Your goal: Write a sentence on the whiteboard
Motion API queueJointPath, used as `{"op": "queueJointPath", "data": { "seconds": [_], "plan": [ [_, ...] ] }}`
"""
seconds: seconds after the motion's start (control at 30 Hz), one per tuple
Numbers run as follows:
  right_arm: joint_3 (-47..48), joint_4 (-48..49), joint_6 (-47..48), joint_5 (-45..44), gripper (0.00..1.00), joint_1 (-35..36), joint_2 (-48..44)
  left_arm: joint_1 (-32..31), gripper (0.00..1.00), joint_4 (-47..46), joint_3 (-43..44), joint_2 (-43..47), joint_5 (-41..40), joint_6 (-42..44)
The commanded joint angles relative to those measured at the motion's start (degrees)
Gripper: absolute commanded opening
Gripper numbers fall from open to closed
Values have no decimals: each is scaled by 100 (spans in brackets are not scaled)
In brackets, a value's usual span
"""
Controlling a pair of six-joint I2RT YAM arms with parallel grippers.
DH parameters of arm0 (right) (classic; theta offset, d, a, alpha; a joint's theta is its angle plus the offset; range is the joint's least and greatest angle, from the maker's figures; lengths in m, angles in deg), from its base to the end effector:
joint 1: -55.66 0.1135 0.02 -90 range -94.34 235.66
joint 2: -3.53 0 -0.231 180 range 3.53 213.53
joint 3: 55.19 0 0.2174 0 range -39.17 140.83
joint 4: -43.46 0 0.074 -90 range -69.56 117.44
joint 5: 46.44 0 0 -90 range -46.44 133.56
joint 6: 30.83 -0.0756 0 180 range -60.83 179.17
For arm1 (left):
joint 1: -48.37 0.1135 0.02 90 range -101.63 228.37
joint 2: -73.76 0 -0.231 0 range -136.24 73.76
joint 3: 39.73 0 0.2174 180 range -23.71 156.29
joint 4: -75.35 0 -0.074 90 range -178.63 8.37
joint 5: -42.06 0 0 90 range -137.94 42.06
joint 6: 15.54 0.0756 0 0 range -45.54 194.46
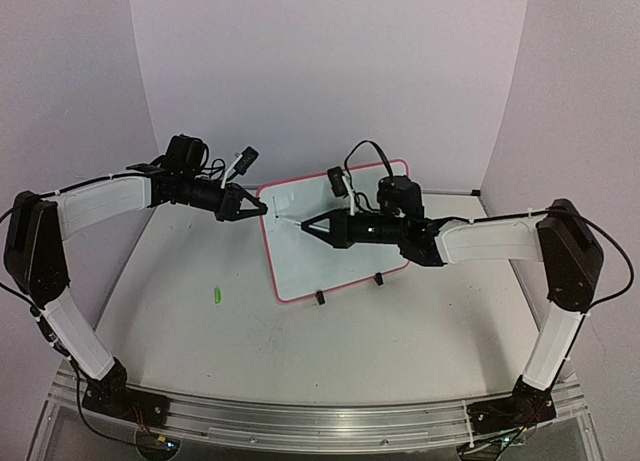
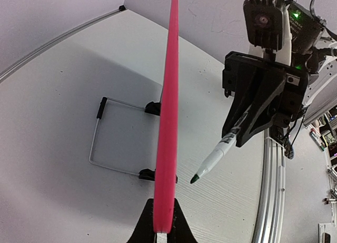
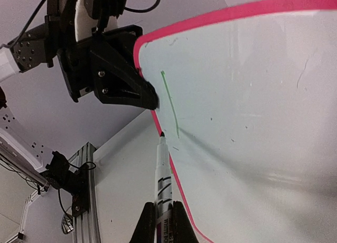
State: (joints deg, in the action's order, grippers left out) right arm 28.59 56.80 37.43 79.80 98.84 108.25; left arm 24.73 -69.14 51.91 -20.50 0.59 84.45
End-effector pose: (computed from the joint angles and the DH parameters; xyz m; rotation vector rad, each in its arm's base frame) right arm 0.2724 0.3169 0.2414 -0.8447 1.6790 1.3478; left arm 0.2997 -0.1930 0.2573 1.0590 1.8964 -1.0722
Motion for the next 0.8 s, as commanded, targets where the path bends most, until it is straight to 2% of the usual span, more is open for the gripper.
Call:
{"op": "queueJointPath", "data": {
  "seconds": [0.0, 0.27, 0.57, 0.77],
  "plan": [
    [66, 597, -48, -328, 0, 33, -206, -37, 0, 214, 76, 80, -31, 154],
    [330, 664, -45, -623, 0, 68, 49, -65, 0, 239, 91, 67, -51, 179],
    [541, 676, -103, -537, 0, 80, 241, -71, 0, 263, 110, 45, -57, 190],
    [441, 688, -143, -745, 0, 84, 218, -77, 0, 274, 115, 36, -67, 200]
  ]
}}
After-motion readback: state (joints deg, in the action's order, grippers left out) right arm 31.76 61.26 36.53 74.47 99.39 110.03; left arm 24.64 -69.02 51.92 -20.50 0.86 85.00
